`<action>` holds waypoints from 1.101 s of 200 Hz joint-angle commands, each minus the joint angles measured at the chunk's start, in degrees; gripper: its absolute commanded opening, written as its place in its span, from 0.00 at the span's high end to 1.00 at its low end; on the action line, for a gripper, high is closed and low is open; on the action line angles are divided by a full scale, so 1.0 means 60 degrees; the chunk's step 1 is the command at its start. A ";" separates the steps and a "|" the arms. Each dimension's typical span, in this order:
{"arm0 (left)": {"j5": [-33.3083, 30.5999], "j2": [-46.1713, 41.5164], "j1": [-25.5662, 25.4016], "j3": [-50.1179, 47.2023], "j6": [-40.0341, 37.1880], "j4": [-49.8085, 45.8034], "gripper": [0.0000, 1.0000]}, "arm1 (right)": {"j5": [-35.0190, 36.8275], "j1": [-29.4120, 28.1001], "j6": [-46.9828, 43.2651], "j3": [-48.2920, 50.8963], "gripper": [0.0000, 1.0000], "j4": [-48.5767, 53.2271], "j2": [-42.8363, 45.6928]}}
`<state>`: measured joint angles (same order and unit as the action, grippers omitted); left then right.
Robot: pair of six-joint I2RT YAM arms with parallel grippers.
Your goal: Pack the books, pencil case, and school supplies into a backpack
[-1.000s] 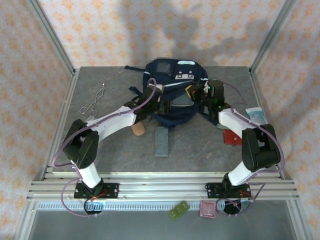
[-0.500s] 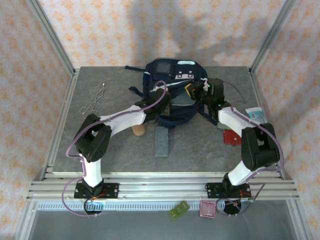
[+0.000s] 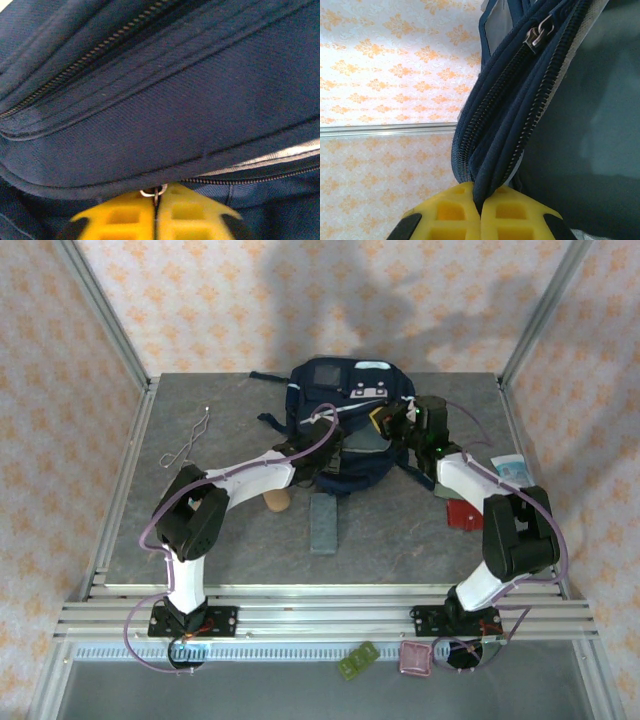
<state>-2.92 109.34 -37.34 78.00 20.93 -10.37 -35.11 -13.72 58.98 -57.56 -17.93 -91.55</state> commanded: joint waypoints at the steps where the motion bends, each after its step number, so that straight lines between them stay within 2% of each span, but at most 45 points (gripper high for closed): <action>1: -0.0110 0.0285 0.0086 0.0096 -0.0239 0.0024 1.00 | -0.0046 0.0039 -0.0076 -0.0543 1.00 -0.0848 0.0333; 31: -0.0214 0.0066 0.0193 -0.0073 -0.0505 -0.0316 1.00 | 0.0206 0.0143 -0.0358 -0.0288 1.00 -0.0527 0.0529; 88: -0.0302 -0.1418 0.1204 -0.1192 -0.0981 -0.0864 1.00 | 0.0428 0.0902 -0.0290 0.0972 1.00 -0.0790 0.0983; 114: -0.0230 -0.1613 0.1364 -0.1317 -0.1193 -0.0903 1.00 | 0.0462 0.1004 -0.0364 0.1061 1.00 -0.0790 0.1002; 160: 0.1134 -0.1504 0.1121 -0.0537 -0.1717 -0.1621 1.00 | 0.0425 0.1107 -0.0519 0.0689 1.00 -0.0673 0.0594; 187: 0.2057 -0.1339 0.0511 0.0221 -0.2075 -0.2084 1.00 | 0.0520 0.1328 -0.0753 0.0111 1.00 -0.0362 0.0326; 220: 0.3060 -0.1030 -0.0097 0.0880 -0.1775 -0.1552 1.00 | 0.0526 0.1553 -0.0951 -0.0471 1.00 0.0026 0.0035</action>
<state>9.43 101.54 -35.38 79.79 10.41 -18.87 -36.77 -6.42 56.12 -56.34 -16.43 -90.41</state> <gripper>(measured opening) 0.055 0.038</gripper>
